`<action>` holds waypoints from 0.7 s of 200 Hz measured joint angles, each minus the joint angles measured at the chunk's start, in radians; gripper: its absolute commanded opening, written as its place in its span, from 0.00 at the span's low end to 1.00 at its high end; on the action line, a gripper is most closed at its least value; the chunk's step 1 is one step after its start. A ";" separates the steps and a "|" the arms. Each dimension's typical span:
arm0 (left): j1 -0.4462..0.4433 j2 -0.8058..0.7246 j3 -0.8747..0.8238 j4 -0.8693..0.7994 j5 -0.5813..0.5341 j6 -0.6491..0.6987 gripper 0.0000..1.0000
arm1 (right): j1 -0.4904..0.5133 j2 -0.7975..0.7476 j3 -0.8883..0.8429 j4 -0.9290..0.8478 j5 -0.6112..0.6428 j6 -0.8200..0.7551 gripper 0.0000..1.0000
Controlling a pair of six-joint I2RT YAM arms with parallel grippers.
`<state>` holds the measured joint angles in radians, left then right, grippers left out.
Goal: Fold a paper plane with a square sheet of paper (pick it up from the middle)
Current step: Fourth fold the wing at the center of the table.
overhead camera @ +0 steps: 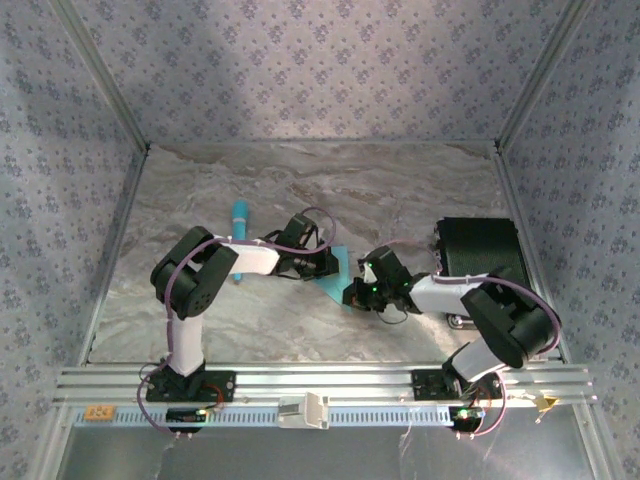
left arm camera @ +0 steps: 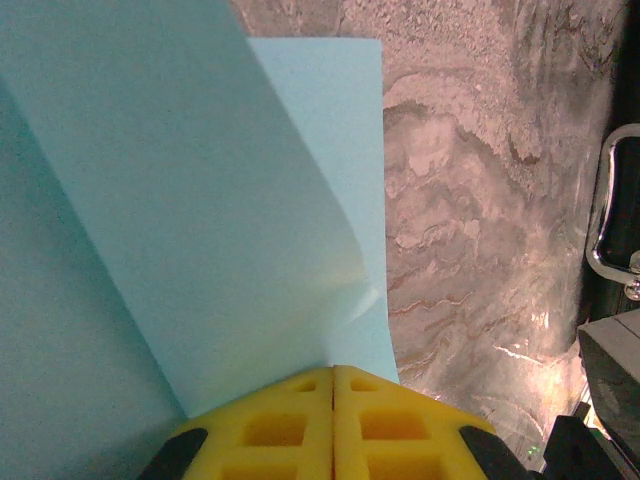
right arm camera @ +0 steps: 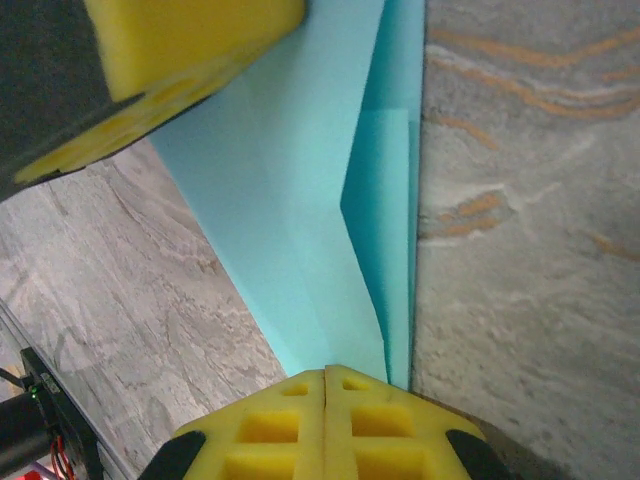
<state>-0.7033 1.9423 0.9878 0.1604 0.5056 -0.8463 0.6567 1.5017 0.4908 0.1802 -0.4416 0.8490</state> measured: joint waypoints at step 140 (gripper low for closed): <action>-0.006 0.011 0.010 0.000 0.019 -0.004 0.07 | -0.003 -0.180 -0.159 0.000 0.013 0.023 0.00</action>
<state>-0.7090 1.9530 0.9981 0.1604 0.5243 -0.8501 0.6540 1.3220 0.3313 0.1802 -0.4290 0.8715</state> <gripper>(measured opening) 0.070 0.052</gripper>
